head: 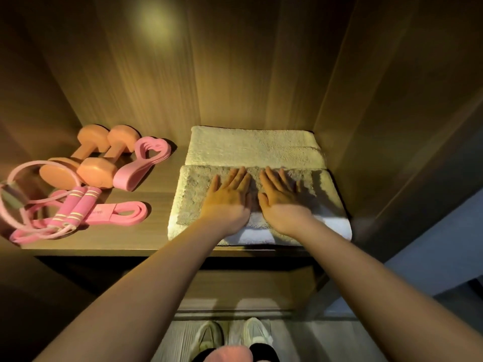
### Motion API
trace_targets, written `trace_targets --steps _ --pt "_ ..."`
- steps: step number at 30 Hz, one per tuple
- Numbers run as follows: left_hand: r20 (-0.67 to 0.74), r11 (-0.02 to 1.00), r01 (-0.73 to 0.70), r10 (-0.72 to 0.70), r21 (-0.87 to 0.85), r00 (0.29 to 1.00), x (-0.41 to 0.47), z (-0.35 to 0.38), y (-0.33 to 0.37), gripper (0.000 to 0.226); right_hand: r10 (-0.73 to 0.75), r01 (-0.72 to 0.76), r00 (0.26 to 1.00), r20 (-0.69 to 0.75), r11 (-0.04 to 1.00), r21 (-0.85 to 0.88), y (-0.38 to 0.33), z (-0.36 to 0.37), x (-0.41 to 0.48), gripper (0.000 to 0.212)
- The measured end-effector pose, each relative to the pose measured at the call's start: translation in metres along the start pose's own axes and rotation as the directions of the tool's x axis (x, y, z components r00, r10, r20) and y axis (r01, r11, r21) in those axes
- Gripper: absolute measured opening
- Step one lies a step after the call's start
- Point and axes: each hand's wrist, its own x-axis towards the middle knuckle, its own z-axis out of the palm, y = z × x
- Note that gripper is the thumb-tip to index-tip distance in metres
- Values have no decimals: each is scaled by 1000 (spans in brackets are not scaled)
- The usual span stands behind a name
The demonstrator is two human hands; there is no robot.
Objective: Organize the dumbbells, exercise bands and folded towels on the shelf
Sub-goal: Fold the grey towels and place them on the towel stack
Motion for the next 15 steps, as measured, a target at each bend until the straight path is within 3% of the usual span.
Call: trace_targets --steps 4,11,15 --pt "18 991 37 -39 128 999 3 2 -14 60 40 -38 999 28 995 -93 8 4 0 54" --pt "-10 966 204 -206 157 979 -7 -3 -44 68 159 -158 987 3 985 -64 37 2 -11 59" --pt "6 919 367 -372 145 928 -14 -12 -54 70 250 -250 968 -5 966 -70 53 2 -18 62"
